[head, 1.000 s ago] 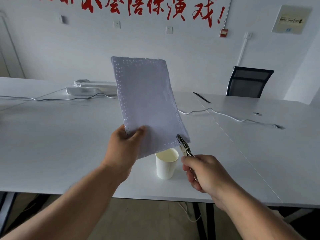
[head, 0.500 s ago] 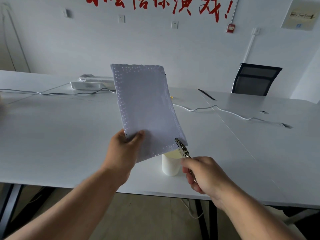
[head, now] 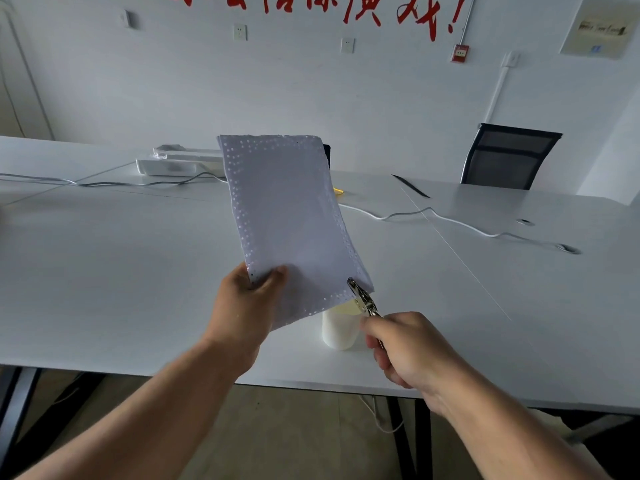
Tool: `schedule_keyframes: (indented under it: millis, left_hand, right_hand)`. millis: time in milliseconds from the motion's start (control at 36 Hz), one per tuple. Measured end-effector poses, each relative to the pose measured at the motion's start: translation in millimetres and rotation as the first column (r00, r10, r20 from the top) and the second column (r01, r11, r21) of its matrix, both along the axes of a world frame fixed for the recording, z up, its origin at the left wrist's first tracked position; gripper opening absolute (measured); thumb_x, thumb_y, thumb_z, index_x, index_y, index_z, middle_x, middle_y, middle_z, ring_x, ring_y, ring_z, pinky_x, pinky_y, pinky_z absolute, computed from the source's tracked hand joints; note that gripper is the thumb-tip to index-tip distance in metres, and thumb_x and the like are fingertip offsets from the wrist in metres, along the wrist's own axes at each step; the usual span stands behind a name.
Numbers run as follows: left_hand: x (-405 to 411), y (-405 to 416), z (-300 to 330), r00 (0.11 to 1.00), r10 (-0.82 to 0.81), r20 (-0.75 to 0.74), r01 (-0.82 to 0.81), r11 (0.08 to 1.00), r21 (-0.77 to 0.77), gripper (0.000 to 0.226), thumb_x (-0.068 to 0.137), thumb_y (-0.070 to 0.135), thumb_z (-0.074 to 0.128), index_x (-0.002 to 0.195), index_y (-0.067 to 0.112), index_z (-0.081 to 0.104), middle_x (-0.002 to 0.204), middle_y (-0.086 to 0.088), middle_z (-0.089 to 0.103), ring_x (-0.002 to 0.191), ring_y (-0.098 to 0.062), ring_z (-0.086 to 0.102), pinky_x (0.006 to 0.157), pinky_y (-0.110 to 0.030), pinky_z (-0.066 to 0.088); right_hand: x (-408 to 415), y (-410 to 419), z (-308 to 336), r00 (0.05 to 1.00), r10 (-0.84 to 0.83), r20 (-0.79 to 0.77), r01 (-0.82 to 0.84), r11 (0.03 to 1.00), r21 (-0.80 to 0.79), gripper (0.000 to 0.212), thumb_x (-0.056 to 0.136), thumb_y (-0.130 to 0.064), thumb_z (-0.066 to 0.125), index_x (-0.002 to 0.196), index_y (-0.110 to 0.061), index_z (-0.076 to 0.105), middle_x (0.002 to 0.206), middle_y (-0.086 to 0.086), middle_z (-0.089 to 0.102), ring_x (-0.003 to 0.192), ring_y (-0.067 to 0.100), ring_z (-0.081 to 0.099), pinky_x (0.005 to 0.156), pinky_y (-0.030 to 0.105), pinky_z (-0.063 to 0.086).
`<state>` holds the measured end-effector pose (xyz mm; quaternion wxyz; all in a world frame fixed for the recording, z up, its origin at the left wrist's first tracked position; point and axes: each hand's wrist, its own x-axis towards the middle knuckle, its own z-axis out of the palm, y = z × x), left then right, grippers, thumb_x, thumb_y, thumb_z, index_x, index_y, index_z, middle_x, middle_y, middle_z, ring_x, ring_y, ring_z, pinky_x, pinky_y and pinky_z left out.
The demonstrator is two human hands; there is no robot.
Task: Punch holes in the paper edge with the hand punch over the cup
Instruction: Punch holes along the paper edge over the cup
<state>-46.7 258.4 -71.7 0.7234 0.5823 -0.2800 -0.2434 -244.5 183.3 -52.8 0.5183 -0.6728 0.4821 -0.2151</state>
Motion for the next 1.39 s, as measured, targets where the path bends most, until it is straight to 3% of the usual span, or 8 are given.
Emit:
schedule_keyframes:
  millis: [111, 194, 444, 611, 750, 889, 1000, 1389]
  left_hand:
    - [0.2, -2.5, -1.5, 1.0, 0.023, 0.011, -0.023, 1.0, -0.001, 0.013, 0.099, 0.014, 0.066, 0.101, 0.019, 0.078, 0.104, 0.003, 0.084, 0.098, -0.021, 0.076, 0.092, -0.037, 0.059]
    - [-1.7, -4.2, 0.3, 0.999, 0.035, 0.003, -0.035, 0.999, -0.004, 0.014, 0.099, 0.013, 0.066, 0.102, 0.02, 0.078, 0.105, 0.004, 0.084, 0.098, -0.019, 0.076, 0.09, -0.034, 0.058]
    - [-5.0, -5.4, 3.2, 0.999, 0.042, 0.015, -0.042, 0.999, 0.002, 0.015, 0.096, 0.015, 0.066, 0.103, 0.018, 0.079, 0.109, -0.003, 0.084, 0.098, -0.021, 0.076, 0.095, -0.042, 0.06]
    - [-7.0, -5.1, 3.9, 1.0, 0.029, 0.011, -0.029, 1.0, -0.013, 0.014, 0.097, 0.013, 0.066, 0.102, 0.017, 0.079, 0.107, -0.001, 0.084, 0.104, -0.025, 0.078, 0.089, -0.034, 0.061]
    - [-6.8, -4.3, 5.2, 1.0, 0.027, 0.009, -0.026, 0.999, -0.021, 0.015, 0.097, 0.013, 0.066, 0.101, 0.019, 0.079, 0.107, 0.0, 0.085, 0.111, -0.024, 0.078, 0.092, -0.036, 0.061]
    - [-7.4, -4.1, 5.0, 0.999, 0.035, 0.015, -0.035, 0.999, -0.024, 0.016, 0.091, 0.022, 0.068, 0.1, 0.021, 0.08, 0.105, 0.001, 0.085, 0.11, -0.027, 0.078, 0.1, -0.05, 0.06]
    - [-7.7, -4.8, 4.7, 0.999, 0.039, 0.021, -0.039, 0.999, -0.021, 0.016, 0.089, 0.024, 0.067, 0.098, 0.025, 0.081, 0.103, 0.002, 0.085, 0.109, -0.027, 0.078, 0.1, -0.052, 0.06]
    - [-5.8, -7.3, 2.3, 1.0, 0.022, 0.005, -0.022, 1.0, -0.014, 0.015, 0.098, 0.016, 0.066, 0.107, 0.018, 0.078, 0.109, 0.0, 0.084, 0.112, -0.026, 0.077, 0.096, -0.041, 0.061]
  right_hand:
    - [-1.5, 1.1, 4.6, 0.999, 0.03, 0.018, -0.031, 0.997, 0.069, 0.026, 0.086, -0.032, 0.064, 0.082, -0.007, 0.07, 0.061, 0.008, 0.065, 0.047, 0.02, 0.051, 0.044, 0.025, 0.025]
    - [-4.5, 2.2, 7.5, 0.999, 0.029, 0.045, -0.034, 0.992, 0.124, 0.034, 0.087, -0.036, 0.062, 0.091, -0.004, 0.072, 0.067, 0.009, 0.072, 0.052, 0.019, 0.059, 0.045, 0.025, 0.027]
    - [-8.6, 3.6, 10.5, 0.999, 0.006, 0.045, -0.01, 0.996, 0.089, 0.031, 0.088, -0.033, 0.061, 0.087, -0.004, 0.072, 0.063, 0.008, 0.066, 0.052, 0.021, 0.054, 0.045, 0.026, 0.027]
    - [-5.9, 7.2, 10.7, 0.998, 0.024, 0.051, -0.027, 0.998, 0.055, 0.027, 0.086, -0.034, 0.062, 0.079, -0.009, 0.07, 0.06, 0.007, 0.061, 0.05, 0.022, 0.048, 0.045, 0.026, 0.025]
    - [-5.7, 8.2, 12.0, 0.999, 0.021, 0.045, -0.023, 0.999, 0.047, 0.028, 0.087, -0.036, 0.063, 0.077, -0.01, 0.068, 0.059, 0.007, 0.059, 0.043, 0.019, 0.044, 0.043, 0.024, 0.026]
    - [-6.8, 9.3, 12.2, 0.998, 0.022, 0.051, -0.024, 0.999, 0.045, 0.028, 0.088, -0.036, 0.063, 0.077, -0.01, 0.067, 0.061, 0.007, 0.057, 0.043, 0.018, 0.042, 0.043, 0.023, 0.026]
    - [-7.2, 10.6, 12.8, 0.998, 0.024, 0.054, -0.026, 0.999, 0.047, 0.028, 0.087, -0.037, 0.063, 0.077, -0.011, 0.067, 0.06, 0.007, 0.056, 0.043, 0.018, 0.042, 0.044, 0.023, 0.026]
    - [-7.5, 10.0, 11.2, 0.999, 0.013, 0.053, -0.015, 0.999, 0.039, 0.029, 0.086, -0.037, 0.063, 0.074, -0.011, 0.065, 0.059, 0.008, 0.053, 0.04, 0.018, 0.038, 0.043, 0.023, 0.026]
